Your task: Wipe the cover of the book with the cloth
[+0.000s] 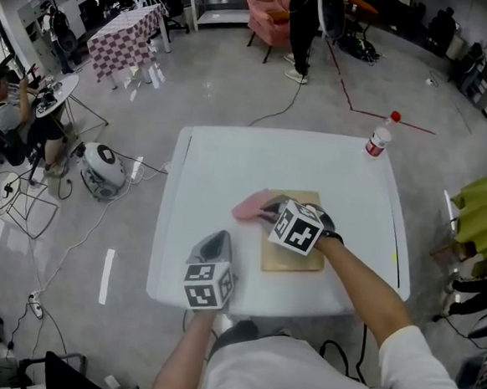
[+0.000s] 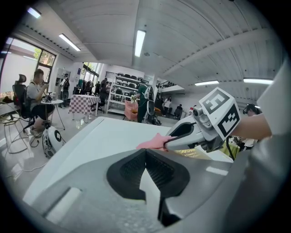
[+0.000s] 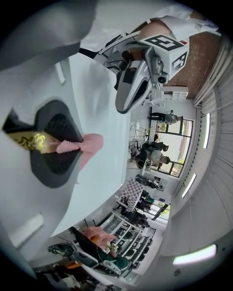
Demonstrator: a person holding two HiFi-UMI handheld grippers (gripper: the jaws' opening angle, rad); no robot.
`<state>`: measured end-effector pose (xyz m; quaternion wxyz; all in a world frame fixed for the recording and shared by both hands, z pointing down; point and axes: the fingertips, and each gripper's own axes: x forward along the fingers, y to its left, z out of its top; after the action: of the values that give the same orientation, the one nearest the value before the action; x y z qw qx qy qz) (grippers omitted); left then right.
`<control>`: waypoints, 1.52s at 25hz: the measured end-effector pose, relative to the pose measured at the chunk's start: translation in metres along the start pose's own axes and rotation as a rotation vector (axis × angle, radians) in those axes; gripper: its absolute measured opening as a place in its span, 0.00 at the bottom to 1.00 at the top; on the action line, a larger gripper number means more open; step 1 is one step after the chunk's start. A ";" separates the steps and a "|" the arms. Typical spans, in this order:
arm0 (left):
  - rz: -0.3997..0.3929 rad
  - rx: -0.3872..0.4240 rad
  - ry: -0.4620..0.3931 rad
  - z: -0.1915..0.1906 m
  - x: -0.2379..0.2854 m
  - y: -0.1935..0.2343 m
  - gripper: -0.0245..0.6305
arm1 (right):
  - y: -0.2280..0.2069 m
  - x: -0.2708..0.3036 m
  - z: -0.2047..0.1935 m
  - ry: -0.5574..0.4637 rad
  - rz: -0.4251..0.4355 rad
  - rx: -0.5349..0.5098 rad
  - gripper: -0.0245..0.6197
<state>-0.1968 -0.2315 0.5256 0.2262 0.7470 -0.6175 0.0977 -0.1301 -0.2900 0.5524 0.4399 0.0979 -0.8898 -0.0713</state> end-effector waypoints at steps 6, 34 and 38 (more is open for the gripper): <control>0.002 0.005 -0.011 -0.003 -0.004 -0.011 0.05 | 0.030 -0.009 -0.010 -0.024 0.036 0.002 0.09; 0.034 0.015 -0.040 0.003 -0.031 -0.046 0.05 | 0.128 -0.068 -0.020 -0.154 0.204 0.044 0.09; 0.017 0.029 -0.060 0.015 -0.027 -0.057 0.05 | 0.097 -0.090 -0.016 -0.255 0.106 0.170 0.09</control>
<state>-0.1492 -0.2070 0.4883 0.1957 0.7476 -0.6288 0.0861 -0.0743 -0.1754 0.5133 0.3168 0.0781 -0.9452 0.0156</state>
